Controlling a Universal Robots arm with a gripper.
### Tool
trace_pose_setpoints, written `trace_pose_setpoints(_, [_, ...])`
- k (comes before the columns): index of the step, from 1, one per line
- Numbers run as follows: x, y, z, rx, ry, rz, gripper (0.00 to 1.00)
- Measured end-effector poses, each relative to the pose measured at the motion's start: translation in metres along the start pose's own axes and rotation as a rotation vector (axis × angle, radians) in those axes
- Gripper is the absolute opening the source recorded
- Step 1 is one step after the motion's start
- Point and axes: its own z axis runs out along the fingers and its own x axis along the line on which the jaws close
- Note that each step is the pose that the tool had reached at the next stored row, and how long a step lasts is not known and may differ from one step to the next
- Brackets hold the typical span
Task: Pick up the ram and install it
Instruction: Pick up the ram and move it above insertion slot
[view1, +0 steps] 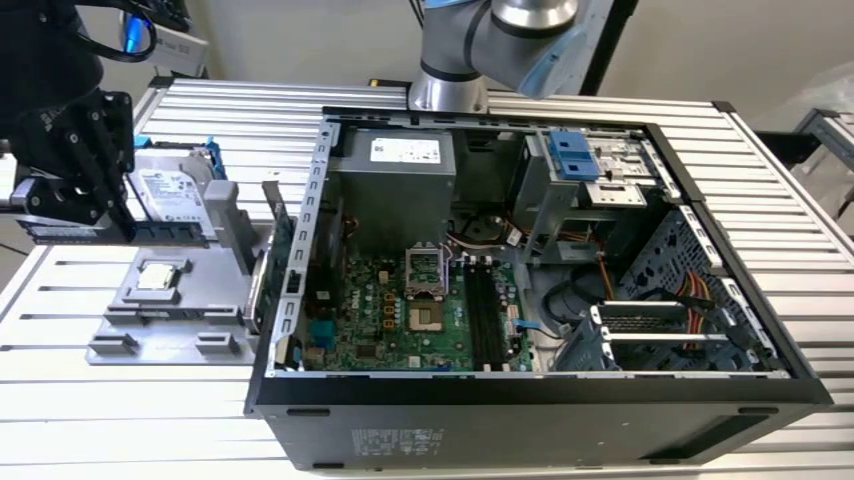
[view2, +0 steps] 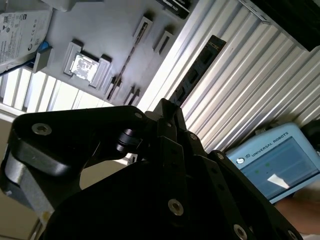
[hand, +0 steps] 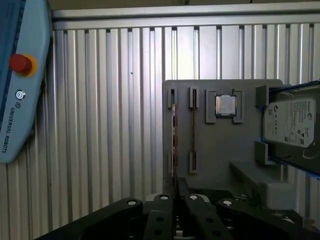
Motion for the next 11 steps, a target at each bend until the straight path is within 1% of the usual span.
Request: trace_pose_setpoints(11, [-0.0001, -0.0052, -0.0001, 0.0000, 0.0000, 0.000, 0.00])
